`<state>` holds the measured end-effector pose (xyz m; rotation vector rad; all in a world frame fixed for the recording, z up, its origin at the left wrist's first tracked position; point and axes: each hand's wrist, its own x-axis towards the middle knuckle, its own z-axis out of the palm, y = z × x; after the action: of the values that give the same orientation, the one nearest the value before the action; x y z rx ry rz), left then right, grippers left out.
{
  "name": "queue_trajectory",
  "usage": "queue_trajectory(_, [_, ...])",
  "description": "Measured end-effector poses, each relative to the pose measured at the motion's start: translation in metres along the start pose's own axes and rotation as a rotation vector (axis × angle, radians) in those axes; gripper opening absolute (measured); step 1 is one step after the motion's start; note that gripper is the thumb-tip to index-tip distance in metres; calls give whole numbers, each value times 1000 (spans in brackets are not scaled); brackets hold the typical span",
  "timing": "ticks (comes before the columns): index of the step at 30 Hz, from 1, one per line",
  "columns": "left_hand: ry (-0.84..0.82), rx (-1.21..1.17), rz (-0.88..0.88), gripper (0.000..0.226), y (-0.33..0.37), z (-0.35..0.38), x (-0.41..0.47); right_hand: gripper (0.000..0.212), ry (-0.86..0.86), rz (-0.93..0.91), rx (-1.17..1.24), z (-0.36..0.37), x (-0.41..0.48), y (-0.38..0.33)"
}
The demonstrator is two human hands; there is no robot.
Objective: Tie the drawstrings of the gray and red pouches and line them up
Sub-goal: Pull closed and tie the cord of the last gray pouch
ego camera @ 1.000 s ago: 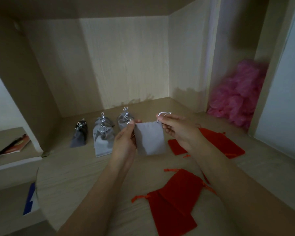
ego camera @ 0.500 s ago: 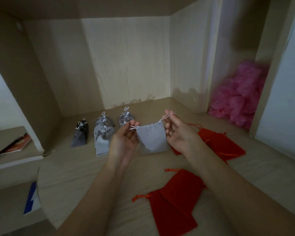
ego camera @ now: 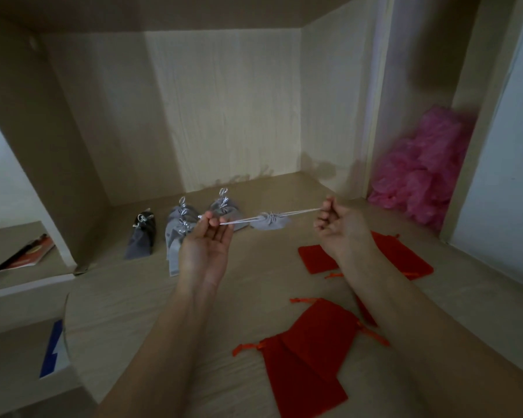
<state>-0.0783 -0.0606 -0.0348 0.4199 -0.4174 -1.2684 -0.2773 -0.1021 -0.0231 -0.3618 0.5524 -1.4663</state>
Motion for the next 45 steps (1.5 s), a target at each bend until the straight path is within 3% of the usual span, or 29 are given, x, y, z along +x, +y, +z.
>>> queue_trajectory(4, [-27, -28, -24, 25, -4, 1, -3, 29, -9, -45, -12, 1, 1, -1])
queue_trajectory(8, [-84, 147, -44, 21, -12, 3, -8, 25, -67, -96, -177, 3, -2, -2])
queue_trajectory(14, [-197, 505, -99, 22, -16, 7, -16, 22, -465, -300, -772, 24, -33, 13])
queue_trajectory(18, [-331, 705, -132, 36, -16, 9, -26, 17, -656, -359, -969, 28, -44, 26])
queue_trajectory(22, [-433, 747, -171, 31, -12, 12, -31, 16, -631, -291, -961, 23, -43, 32])
queue_trajectory(29, [-508, 640, -252, 18, -10, 11, -27, 17, -597, -416, -1029, 25, -44, 29])
queue_trajectory(31, [-479, 730, -195, 12, -10, 12, -30, 18, -600, -415, -991, 26, -46, 28])
queue_trajectory(36, [-364, 895, 0, 23, -16, 10, -30, 21, -605, -425, -993, 24, -45, 28])
queue_trajectory(39, [-345, 893, 28, 15, -16, 10, -29, 20, -566, -401, -959, 21, -39, 29])
queue_trajectory(45, [-232, 740, -15, 20, -16, 10, -24, 51, -512, -439, -978, 19, -32, 34])
